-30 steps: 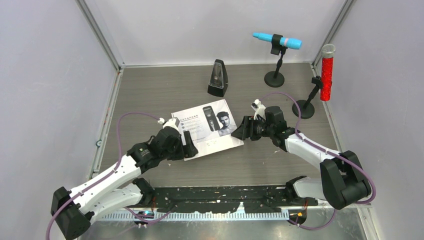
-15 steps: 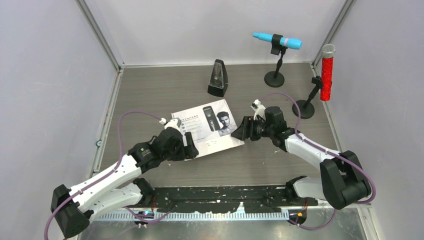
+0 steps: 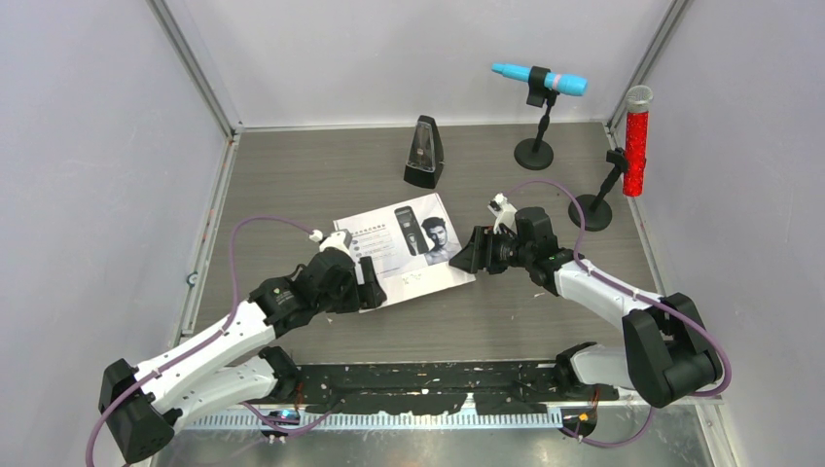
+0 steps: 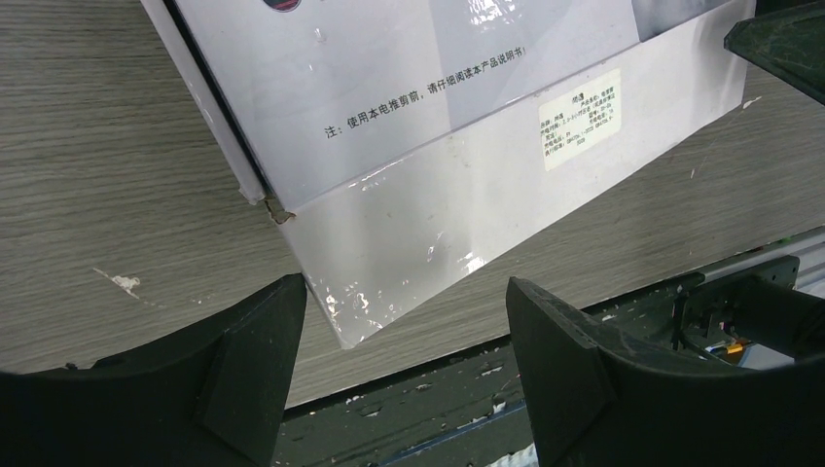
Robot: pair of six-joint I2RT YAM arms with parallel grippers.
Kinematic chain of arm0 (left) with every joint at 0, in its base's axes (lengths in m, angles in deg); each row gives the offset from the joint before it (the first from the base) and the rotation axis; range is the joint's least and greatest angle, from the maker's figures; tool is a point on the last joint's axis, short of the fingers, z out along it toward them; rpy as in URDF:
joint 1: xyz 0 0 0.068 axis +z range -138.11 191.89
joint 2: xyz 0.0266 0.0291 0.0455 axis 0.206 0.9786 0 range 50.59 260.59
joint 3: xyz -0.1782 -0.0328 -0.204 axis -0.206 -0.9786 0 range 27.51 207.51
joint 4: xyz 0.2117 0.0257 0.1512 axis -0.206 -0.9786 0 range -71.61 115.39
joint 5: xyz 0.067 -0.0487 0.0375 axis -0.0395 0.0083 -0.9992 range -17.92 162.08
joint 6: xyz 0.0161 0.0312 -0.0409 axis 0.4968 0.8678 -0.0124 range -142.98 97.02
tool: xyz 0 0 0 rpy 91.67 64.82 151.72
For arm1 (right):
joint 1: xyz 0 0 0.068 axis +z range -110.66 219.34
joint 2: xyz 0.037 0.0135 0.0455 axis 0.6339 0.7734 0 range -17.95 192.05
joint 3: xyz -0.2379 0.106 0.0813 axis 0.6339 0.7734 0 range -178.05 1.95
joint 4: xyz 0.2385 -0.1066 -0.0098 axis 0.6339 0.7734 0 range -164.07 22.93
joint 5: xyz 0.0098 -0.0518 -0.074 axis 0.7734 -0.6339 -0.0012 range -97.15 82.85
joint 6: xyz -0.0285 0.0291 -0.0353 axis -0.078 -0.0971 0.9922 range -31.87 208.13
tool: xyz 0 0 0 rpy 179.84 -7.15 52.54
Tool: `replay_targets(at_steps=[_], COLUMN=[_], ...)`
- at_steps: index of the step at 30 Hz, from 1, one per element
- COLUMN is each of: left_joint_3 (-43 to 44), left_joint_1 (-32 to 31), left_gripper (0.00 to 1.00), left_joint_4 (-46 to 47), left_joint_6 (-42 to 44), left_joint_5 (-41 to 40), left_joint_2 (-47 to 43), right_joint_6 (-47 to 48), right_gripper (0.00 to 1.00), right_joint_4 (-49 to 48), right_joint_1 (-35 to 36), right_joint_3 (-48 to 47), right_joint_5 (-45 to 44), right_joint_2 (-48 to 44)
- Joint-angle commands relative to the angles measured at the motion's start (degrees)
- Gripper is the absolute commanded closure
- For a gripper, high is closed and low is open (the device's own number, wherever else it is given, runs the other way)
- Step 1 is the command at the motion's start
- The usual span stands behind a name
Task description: Sort the hair-cutting tools
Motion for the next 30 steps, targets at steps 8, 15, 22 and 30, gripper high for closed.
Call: replay_targets(at_steps=[8,15,22,30], left_joint_3=[-1.1,-2.0,-4.0,-6.9], left_joint_1=[-0.4,-0.3,-0.2,1.3], left_gripper=[0.22,0.23,0.23,0.23], left_joint_4=[2.3,3.5,4.1,6.5], left_joint_6=[-1.6,-1.9,-1.9,-2.3], left_joint_5=[-1.3,-1.1,-2.8,-1.7], left_joint_2=[-0.7,-0.6,-1.8,-3.3], right_joint_6=[0.5,0.5,0.8,2.1], right_gripper=[0.34,0.34,0.34,0.37], right_joint_4=[-2.6,-2.5,-2.6,-0.1], right_joint_1=[0.5,0.5,0.5,0.5], right_joint_3=[-0.2,-0.2,0.2,-0.1], right_joint_5=[1.4,1.5,1.2,-1.0], right_joint_2=[0.3,0.1,0.3,-1.1])
